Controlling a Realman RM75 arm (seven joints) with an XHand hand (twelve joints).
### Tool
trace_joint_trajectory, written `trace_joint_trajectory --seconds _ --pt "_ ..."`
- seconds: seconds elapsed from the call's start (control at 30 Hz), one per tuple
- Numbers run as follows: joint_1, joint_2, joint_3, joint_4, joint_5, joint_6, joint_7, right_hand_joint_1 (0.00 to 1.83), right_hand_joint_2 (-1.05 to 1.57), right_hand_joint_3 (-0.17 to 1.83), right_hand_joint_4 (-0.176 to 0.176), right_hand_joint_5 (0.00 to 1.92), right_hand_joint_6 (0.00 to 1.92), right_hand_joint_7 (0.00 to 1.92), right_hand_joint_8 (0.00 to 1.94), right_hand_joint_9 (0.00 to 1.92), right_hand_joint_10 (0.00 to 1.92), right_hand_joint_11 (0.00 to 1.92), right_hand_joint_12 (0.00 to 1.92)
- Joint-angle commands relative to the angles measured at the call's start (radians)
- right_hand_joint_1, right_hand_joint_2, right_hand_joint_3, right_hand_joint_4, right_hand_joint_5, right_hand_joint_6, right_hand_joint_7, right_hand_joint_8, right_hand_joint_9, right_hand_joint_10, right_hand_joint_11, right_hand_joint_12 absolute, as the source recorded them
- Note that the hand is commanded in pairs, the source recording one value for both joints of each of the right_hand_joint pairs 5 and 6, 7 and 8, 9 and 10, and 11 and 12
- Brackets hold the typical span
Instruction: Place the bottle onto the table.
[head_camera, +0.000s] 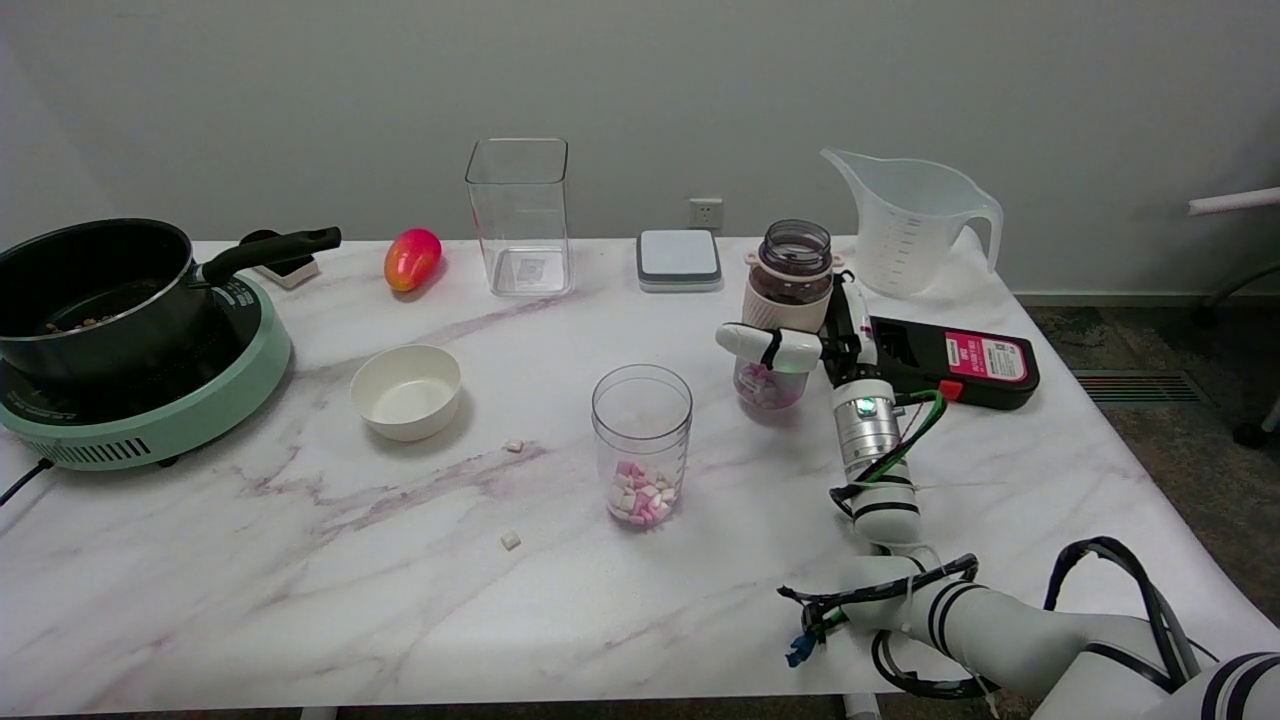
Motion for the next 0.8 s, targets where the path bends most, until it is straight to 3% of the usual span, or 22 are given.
trace_joint_trajectory --seconds 0.03,0.2,0.27,0.3,0.37,0.57,0.8 --pt "-0.022 -0.004 -0.009 0.005 0.002 -0.022 0.035 1.26 1.44 0.29 0.0 1.92 1.92 1.91 1.91 1.49 1.49 1.33 1.33" --pt "-0.03 -0.002 -0.01 0.017 0.002 -0.028 0.035 1.26 1.36 0.32 0.0 1.92 1.92 1.88 1.88 1.47 1.47 1.31 1.31" --pt "-0.031 -0.002 -0.01 0.019 0.001 -0.028 0.037 1.27 1.23 0.42 0.0 1.89 1.89 1.85 1.85 1.44 1.44 1.29 1.29" --pt "-0.032 0.0 -0.01 0.022 0.0 -0.028 0.037 1.29 1.03 0.59 0.0 1.75 1.75 1.81 1.81 1.41 1.41 1.26 1.26" --pt "-0.033 0.004 -0.01 0.026 -0.004 -0.028 0.037 1.32 0.49 0.95 0.0 1.24 1.24 1.61 1.61 1.31 1.31 1.15 1.15" --pt "-0.034 0.014 -0.012 0.035 -0.012 -0.028 0.037 1.28 -0.02 1.04 0.0 0.9 0.9 1.27 1.27 1.01 1.01 0.92 0.92" --pt "-0.034 0.022 -0.012 0.04 -0.014 -0.028 0.034 1.26 -0.15 1.11 0.0 0.81 0.81 1.18 1.18 0.84 0.84 0.81 0.81"
